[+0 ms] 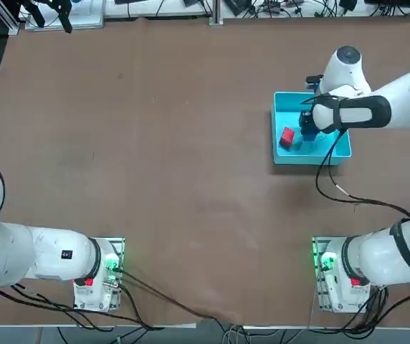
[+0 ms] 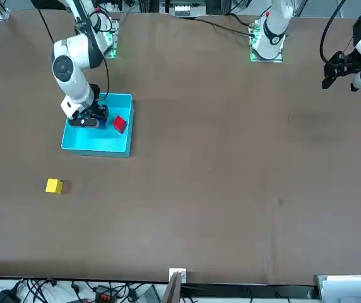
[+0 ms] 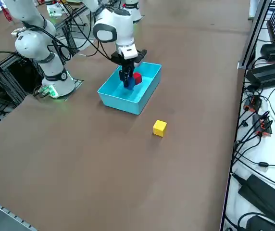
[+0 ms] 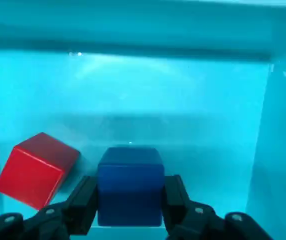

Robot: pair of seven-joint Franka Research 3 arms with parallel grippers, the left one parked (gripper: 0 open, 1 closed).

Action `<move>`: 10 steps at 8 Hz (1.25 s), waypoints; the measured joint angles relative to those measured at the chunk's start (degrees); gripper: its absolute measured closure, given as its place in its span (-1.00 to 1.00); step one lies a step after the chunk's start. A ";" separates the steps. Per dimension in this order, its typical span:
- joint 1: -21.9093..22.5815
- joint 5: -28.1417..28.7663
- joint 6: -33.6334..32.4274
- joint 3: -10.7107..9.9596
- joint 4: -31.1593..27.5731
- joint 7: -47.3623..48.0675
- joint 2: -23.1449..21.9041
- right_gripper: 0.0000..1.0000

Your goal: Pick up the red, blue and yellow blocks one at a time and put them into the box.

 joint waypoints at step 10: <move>-3.58 -0.05 -18.16 -1.14 19.71 -7.72 -1.38 -1.00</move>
